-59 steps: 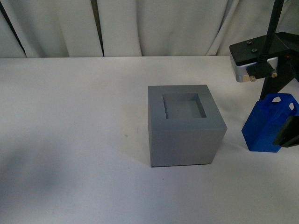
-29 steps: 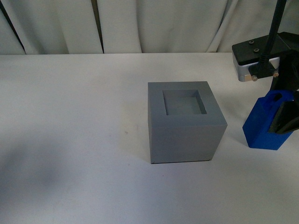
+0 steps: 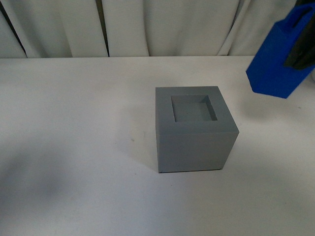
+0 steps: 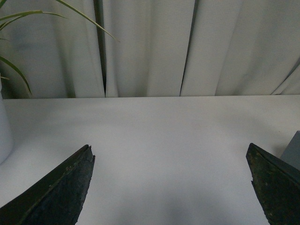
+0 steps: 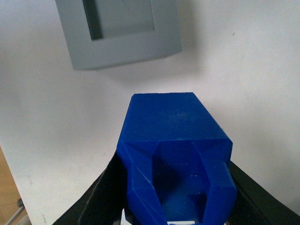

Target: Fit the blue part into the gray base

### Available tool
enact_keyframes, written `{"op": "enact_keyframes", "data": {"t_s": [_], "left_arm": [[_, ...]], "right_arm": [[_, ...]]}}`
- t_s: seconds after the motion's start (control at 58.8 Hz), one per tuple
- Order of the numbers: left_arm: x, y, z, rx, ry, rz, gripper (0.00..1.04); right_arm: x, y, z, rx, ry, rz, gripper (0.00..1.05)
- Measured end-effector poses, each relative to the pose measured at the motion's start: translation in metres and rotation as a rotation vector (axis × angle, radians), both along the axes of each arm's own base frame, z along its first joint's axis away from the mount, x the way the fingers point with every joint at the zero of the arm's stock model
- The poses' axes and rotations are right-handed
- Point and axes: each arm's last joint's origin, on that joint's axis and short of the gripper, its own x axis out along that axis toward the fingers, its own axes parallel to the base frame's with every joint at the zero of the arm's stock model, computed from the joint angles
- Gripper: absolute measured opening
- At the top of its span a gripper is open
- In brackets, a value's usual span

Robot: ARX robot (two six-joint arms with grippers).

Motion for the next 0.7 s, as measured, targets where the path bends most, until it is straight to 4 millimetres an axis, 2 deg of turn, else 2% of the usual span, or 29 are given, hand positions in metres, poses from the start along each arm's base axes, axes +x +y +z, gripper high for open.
{"op": "enact_keyframes", "data": {"t_s": [0.136,0.408,0.697], "left_arm": [[0.000,0.000,0.000,0.000,0.000,0.000,0.99],[0.000,0.000,0.000,0.000,0.000,0.000,0.99],[0.000,0.000,0.000,0.000,0.000,0.000,0.99]], "right_arm": [[-0.006,0.023,0.009,0.026,-0.007,0.051,0.47],[-0.013,0.060,0.008,0.041,0.000,0.120,0.47],[-0.009,0.078,-0.010,0.010,0.031,0.149,0.47]]}}
